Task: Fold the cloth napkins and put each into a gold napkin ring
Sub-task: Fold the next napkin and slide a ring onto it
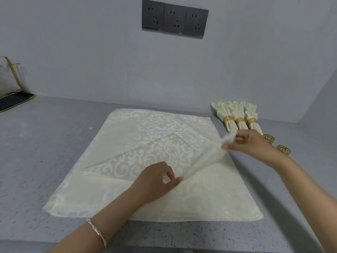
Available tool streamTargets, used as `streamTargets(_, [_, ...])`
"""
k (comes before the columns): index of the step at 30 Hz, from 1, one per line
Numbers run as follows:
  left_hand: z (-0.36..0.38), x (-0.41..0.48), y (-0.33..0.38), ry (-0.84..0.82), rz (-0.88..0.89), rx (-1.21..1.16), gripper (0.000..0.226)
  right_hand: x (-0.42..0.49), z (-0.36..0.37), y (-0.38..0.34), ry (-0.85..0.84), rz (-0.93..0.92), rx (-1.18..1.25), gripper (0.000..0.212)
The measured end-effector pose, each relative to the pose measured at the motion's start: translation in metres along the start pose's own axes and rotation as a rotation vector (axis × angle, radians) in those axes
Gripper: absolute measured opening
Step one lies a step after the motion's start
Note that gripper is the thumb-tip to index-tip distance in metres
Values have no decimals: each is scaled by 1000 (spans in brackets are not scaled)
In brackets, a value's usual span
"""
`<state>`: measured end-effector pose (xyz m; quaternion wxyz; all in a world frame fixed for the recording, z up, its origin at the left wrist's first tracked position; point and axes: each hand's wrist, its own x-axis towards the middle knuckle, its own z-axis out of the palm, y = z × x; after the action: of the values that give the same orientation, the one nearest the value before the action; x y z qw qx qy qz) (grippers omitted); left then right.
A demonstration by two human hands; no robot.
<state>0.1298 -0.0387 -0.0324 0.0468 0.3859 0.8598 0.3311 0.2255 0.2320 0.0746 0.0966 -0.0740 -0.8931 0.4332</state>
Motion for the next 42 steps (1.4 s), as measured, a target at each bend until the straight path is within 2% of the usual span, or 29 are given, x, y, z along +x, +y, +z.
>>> streamTargets(3, [0,3,0,-6,-40,9,27,46,26,-3,125,53,229,17])
streamTargets(6, [4,6,0,60,-53,26,22,88,60,1,140,86,312,17])
streamTargets(10, [7,11,0,143,-92,3,24,120,99,17,187,142,293,18])
streamTargets(15, [10,20,-3,112,-114,101,23,128,125,39,259,195,317,17])
streamTargets(21, [8,18,-3,105,-57,164,18,138,141,57,279,162,198,18])
streamTargets(22, [8,17,-5,100,-28,176,22,138,142,59,286,144,170,18])
streamTargets(25, [14,15,-12,-23,61,255,55,134,134,54,322,83,90,18])
streamTargets(27, [19,14,-15,-101,96,368,58,121,119,43,315,15,29,24])
streamTargets(30, [22,15,-18,-156,73,397,52,75,107,27,180,-151,-105,38])
streamTargets(33, [23,17,-18,-187,51,428,53,15,116,27,-107,-316,-359,55])
streamTargets(36, [25,20,-21,-205,52,467,62,-24,127,31,-342,-338,-547,53])
streamTargets(39, [27,21,-22,-198,75,478,91,-35,131,34,-412,-314,-590,53])
streamTargets(42, [26,19,-22,-196,59,477,89,-27,129,41,-428,-292,-602,54])
